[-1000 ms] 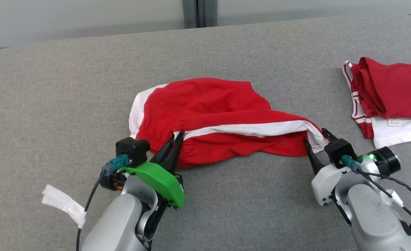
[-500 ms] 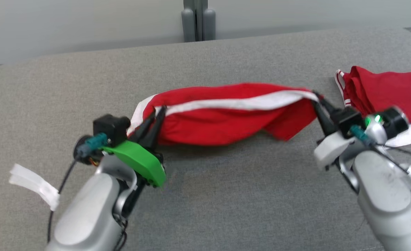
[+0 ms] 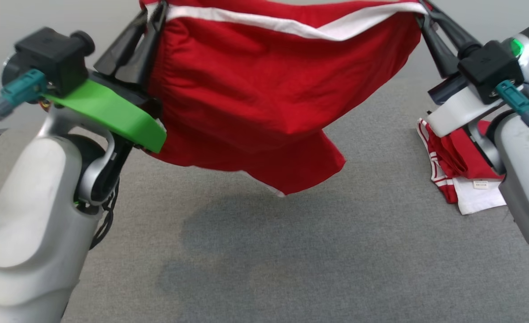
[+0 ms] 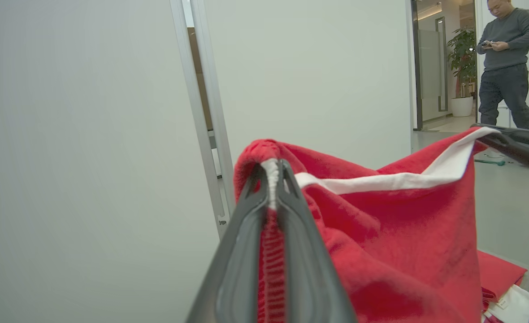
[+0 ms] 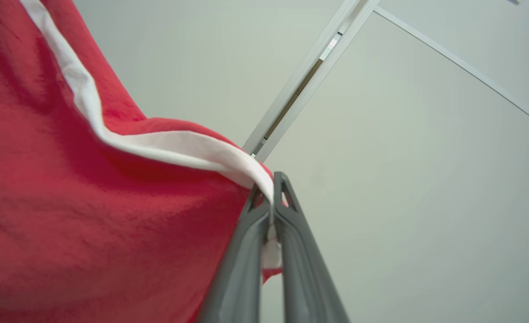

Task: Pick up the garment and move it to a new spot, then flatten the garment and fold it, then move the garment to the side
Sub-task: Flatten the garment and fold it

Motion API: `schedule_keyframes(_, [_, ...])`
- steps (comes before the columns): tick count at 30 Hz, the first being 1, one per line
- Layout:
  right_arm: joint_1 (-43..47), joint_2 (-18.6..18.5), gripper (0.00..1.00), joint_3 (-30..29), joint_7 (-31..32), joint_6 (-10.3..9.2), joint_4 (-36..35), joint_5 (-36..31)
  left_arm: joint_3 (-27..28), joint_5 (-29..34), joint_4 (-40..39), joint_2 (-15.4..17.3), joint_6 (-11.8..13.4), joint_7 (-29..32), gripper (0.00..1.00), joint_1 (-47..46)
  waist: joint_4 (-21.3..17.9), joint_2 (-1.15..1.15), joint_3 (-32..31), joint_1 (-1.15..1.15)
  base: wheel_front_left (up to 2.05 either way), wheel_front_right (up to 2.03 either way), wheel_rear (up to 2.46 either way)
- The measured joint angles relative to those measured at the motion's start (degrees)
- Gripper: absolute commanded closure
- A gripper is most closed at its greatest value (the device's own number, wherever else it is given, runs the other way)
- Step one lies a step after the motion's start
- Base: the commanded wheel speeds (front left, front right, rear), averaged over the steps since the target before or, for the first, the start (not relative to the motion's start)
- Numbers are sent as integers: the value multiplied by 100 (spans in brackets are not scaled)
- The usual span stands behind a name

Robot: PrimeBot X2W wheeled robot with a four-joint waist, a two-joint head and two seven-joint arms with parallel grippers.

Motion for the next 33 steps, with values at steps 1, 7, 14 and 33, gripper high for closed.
schedule_keyframes(1, [3, -42, 100, -21, 131, 0, -201, 41, 38, -26, -122, 24, 22, 49, 100, -23, 3, 0, -40, 0, 0, 0, 0])
schedule_keyframes(7, [350, -160, 100, -263, 802, 0, -1268, 171, 186, -136, -699, 211, 166, 235, 100, 47, 41, 0, -85, 0, 0, 0, 0])
schedule_keyframes(14, [587, -252, 100, -269, 1505, 0, -1730, 374, 292, -442, -886, 318, 232, 561, 100, 221, 40, 0, 174, 0, 0, 0, 0])
schedule_keyframes(33, [-4247, 577, 100, 439, 621, 2, 2046, -49, 338, 19, 2581, 266, -171, -410, 100, -3874, -244, 0, 2386, 0, 0, 0, 0])
